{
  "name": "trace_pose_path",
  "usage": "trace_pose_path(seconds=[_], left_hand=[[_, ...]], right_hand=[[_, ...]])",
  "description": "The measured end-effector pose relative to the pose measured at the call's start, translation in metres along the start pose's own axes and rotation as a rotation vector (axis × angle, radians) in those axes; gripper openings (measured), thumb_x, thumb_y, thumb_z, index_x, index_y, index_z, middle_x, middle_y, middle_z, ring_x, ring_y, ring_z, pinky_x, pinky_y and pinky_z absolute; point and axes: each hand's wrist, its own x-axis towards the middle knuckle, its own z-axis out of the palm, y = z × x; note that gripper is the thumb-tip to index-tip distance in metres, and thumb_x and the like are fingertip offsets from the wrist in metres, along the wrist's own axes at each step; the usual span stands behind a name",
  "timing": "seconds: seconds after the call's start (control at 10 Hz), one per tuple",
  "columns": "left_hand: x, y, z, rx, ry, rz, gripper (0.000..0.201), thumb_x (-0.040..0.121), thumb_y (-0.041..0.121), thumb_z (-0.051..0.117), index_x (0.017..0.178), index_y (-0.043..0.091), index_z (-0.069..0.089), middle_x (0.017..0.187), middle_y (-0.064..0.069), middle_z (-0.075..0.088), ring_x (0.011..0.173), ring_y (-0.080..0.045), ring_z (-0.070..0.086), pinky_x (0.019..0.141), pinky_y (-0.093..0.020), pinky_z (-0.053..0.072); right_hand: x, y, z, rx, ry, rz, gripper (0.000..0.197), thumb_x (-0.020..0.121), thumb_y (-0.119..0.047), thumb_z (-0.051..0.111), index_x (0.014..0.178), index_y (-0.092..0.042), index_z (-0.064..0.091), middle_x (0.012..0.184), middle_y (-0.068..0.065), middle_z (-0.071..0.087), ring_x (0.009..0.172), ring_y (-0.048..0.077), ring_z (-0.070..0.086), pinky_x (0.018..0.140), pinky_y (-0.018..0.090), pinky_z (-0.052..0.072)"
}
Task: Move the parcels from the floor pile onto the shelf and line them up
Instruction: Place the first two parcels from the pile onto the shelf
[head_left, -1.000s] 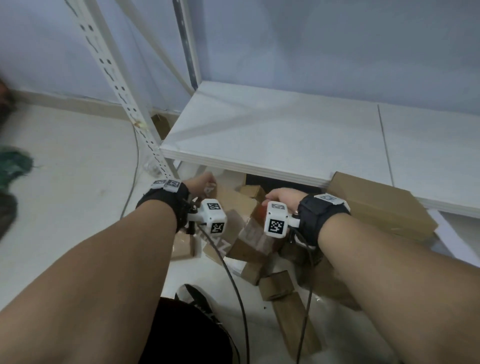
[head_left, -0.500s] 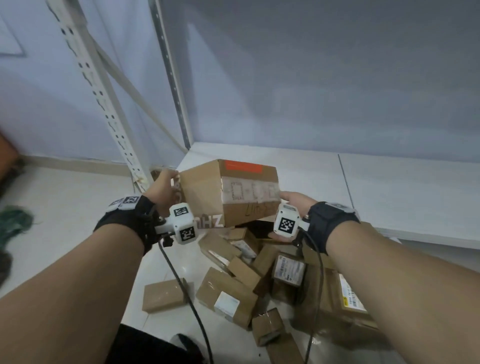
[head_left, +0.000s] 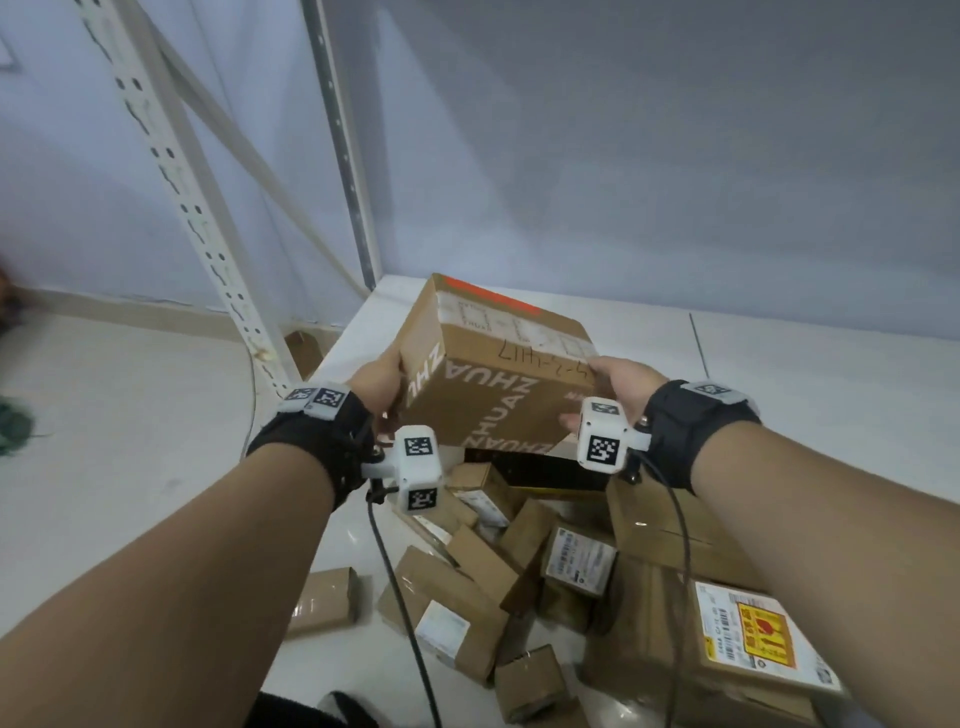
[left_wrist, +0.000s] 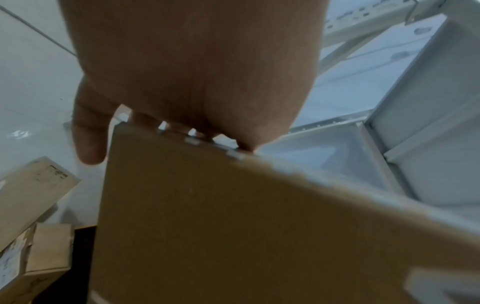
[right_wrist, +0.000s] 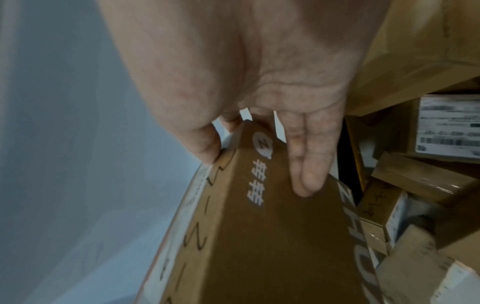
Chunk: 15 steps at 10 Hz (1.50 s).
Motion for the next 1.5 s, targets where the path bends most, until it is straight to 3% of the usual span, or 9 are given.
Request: trace_pose_path(seconds=[0.2,0.3,0.6,0.7,0.9,1.0,1.1,1.2,1.5], left_hand=[[0.022,0.003,0.014,0.2,-0.093,0.097,0.045,0.099,0.037,0.031,0.136,0.018,0.047,0.121,-0.01,0.061,0.098,-0.033,0.066,0.077,-0.048,0.059],[0.034,0.007,0.014,0.161,-0.149,0.074,0.061,0.089,0.064,0.03,0.136,0.029,0.048,0.132,-0.004,0.057,0.109,-0.033,0.063,0.089,-0.056,0.054],[0.059,0.011,0.022,0.078,-0.282,-0.086,0.083,0.082,0.073,0.052,0.152,0.039,0.022,0.148,-0.018,0.038,0.106,-0.041,0.062,0.093,-0.051,0.05],[0.071,0.01,0.019,0.074,-0.329,-0.058,0.075,0.089,0.07,0.045,0.152,0.038,0.018,0.152,-0.02,0.033,0.095,-0.039,0.066,0.065,-0.04,0.053],[0.078,0.007,0.014,0.159,-0.238,-0.007,0.05,0.093,0.049,0.058,0.129,0.015,0.05,0.133,-0.009,0.042,0.088,-0.037,0.067,0.07,-0.039,0.057],[0.07,0.007,0.019,0.151,-0.324,0.021,0.048,0.097,0.041,0.056,0.128,0.005,0.052,0.129,-0.016,0.057,0.08,-0.029,0.067,0.054,-0.028,0.055],[0.064,0.004,0.032,0.179,-0.326,0.034,0.05,0.09,0.038,0.068,0.122,0.005,0.046,0.121,-0.023,0.058,0.085,-0.034,0.067,0.055,-0.036,0.059],[0.067,-0.005,0.041,0.219,-0.288,0.0,0.072,0.07,0.048,0.079,0.124,0.014,0.046,0.123,-0.021,0.055,0.099,-0.041,0.066,0.074,-0.054,0.06],[0.052,0.044,0.061,0.655,0.131,0.244,0.069,0.082,0.062,0.058,0.136,0.022,0.041,0.143,-0.013,0.035,0.121,-0.037,0.047,0.09,-0.045,0.048]], right_hand=[[0.036,-0.012,0.0,-0.045,0.019,-0.038,0.018,0.093,-0.027,0.059,0.098,-0.011,0.065,0.095,0.011,0.066,0.107,0.03,0.066,0.099,0.056,0.049],[0.055,-0.018,0.003,-0.087,0.026,-0.073,0.015,0.09,-0.03,0.059,0.085,-0.016,0.061,0.114,0.012,0.063,0.112,0.038,0.063,0.093,0.058,0.052],[0.083,-0.039,0.013,-0.385,0.075,-0.161,0.05,0.101,-0.028,0.046,0.144,-0.005,0.041,0.148,0.017,0.043,0.099,0.017,0.044,0.025,0.012,0.037],[0.094,-0.045,0.026,-0.407,0.075,-0.156,0.044,0.101,-0.022,0.046,0.142,-0.002,0.044,0.137,0.015,0.05,0.08,0.018,0.051,0.03,0.014,0.041],[0.085,-0.033,0.04,-0.278,0.181,-0.098,0.038,0.095,-0.015,0.057,0.129,0.001,0.05,0.11,0.014,0.058,0.06,0.016,0.05,0.024,0.011,0.031],[0.076,-0.026,0.045,-0.194,0.101,-0.004,0.035,0.092,-0.019,0.059,0.122,0.0,0.057,0.114,0.013,0.063,0.086,0.029,0.067,0.069,0.026,0.062],[0.07,-0.017,0.037,-0.281,-0.015,0.029,0.022,0.091,-0.024,0.058,0.107,-0.009,0.062,0.111,0.007,0.065,0.105,0.029,0.066,0.096,0.047,0.053],[0.073,-0.011,0.016,-0.304,-0.062,0.045,0.021,0.084,-0.031,0.061,0.096,-0.015,0.06,0.103,0.006,0.058,0.116,0.032,0.06,0.099,0.048,0.051],[0.016,-0.021,-0.089,-0.298,0.189,0.073,0.022,0.088,-0.013,0.051,0.066,-0.01,0.05,0.058,0.011,0.044,0.045,0.025,0.045,0.053,0.029,0.044]])
